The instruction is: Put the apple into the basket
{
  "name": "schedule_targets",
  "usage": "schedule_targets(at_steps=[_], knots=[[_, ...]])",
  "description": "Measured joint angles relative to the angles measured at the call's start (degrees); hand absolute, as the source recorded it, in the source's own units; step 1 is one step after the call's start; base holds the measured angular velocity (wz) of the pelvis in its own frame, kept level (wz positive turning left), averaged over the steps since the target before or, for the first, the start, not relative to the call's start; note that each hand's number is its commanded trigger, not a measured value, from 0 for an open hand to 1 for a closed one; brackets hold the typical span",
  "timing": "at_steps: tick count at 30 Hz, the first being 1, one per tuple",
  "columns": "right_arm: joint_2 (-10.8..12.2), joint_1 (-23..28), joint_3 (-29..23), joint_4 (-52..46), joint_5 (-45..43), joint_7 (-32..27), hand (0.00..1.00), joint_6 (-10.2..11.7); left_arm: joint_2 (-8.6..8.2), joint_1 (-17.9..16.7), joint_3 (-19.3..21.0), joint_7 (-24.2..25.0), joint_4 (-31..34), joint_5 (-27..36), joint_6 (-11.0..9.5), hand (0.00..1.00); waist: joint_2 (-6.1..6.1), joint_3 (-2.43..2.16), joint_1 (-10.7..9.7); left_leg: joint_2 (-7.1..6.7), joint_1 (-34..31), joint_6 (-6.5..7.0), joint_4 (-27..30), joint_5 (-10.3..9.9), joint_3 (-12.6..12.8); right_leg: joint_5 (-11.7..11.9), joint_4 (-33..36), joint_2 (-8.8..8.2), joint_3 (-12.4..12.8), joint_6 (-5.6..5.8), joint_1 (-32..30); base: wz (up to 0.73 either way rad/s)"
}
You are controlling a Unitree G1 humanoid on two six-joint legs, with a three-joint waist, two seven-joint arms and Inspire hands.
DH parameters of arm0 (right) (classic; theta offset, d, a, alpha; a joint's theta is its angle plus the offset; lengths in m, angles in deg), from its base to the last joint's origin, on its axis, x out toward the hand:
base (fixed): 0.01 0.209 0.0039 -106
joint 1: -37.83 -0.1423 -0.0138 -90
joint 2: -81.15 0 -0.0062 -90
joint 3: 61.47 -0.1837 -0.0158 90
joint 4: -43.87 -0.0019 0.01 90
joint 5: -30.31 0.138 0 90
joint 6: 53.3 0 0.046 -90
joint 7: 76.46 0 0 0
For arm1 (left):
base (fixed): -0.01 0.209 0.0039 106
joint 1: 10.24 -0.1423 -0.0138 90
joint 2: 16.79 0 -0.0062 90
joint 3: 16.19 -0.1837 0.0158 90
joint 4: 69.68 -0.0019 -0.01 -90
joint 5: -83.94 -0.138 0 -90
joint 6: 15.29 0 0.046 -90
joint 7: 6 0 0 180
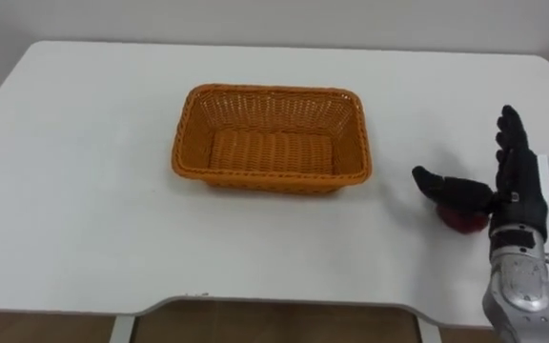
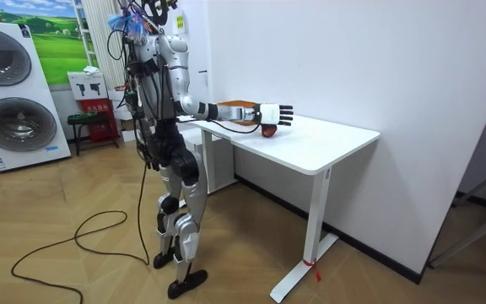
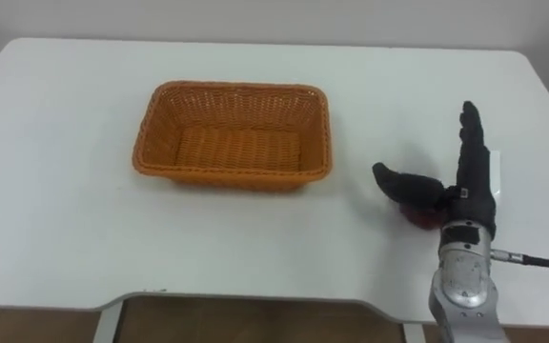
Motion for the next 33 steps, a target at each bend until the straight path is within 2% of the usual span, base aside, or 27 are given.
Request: schedule_targets(at_steps=[5,12,13,14,16,21,25,33], knots=[[0.1,0.3,-0.1,3.6,0.1,0.8,0.0,0.0,0.0,-0.4,0.1,0.1,-0.1,0.1,0.0,0.0,0.52,-0.04,0.0,0.0,0.1,0.0,0.0,0.0,0.1,0.0,0.1,-0.02,-0.1,0.0,0.1,0.0],[0.0,0.9,0.0,6.1,-1.0,1.6,0.0,0.5,0.0,-0.6,0.2,0.1,0.0,0.1,0.1,0.0,0.45,-0.06,0.1,0.05,1.0,0.0,-0.3,0.0,0.1,0.0,0.0,-0.02,0.0,0.0,0.8,0.0],[0.0,0.9,0.0,6.2,-1.3,1.7,0.54,0.6,0.0,-0.6,0.2,0.1,0.0,0.1,0.1,0.0,0.43,-0.08,0.1,0.05,1.1,0.0,-0.3,0.0,0.1,0.0,0.0,-0.02,0.0,0.0,0.8,0.0],[0.0,0.9,0.0,6.3,-1.3,1.9,1.0,0.6,0.0,-0.6,0.2,0.1,0.2,0.1,0.1,0.0,0.4,-0.08,0.1,0.06,1.1,0.0,-0.4,0.0,0.1,0.0,0.0,-0.01,0.0,0.0,0.9,0.0],[0.0,0.9,0.0,8.0,-1.8,2.2,1.0,1.8,0.03,-0.6,0.2,0.1,0.6,0.0,0.0,0.0,0.19,-0.16,0.1,0.06,1.1,0.0,-0.5,0.0,0.1,0.0,0.0,0.0,-0.2,0.0,0.9,0.0],[-0.4,0.5,-0.4,11.0,-5.1,1.7,1.0,3.1,0.29,-0.6,0.2,0.1,0.6,0.0,0.0,0.0,-0.49,-0.37,0.0,0.09,1.1,-0.02,-0.6,0.0,0.0,0.0,0.0,0.04,-0.3,0.0,1.1,0.0],[-1.3,-0.1,-1.3,12.7,-6.7,0.8,1.0,3.9,0.46,-0.6,0.1,0.1,0.6,0.0,-0.1,0.0,-0.68,-0.3,-0.1,0.11,1.2,-0.01,-0.6,0.0,0.0,0.0,0.0,0.04,-0.2,0.02,1.1,0.0],[-1.3,-0.3,-1.3,12.9,-9.0,-0.8,1.0,3.8,0.59,-0.1,0.0,0.0,0.4,0.0,-0.4,0.0,-0.63,-0.12,0.2,0.42,2.0,-0.15,-0.8,-0.1,0.2,0.0,-0.1,0.24,-0.5,0.02,1.9,0.0]])
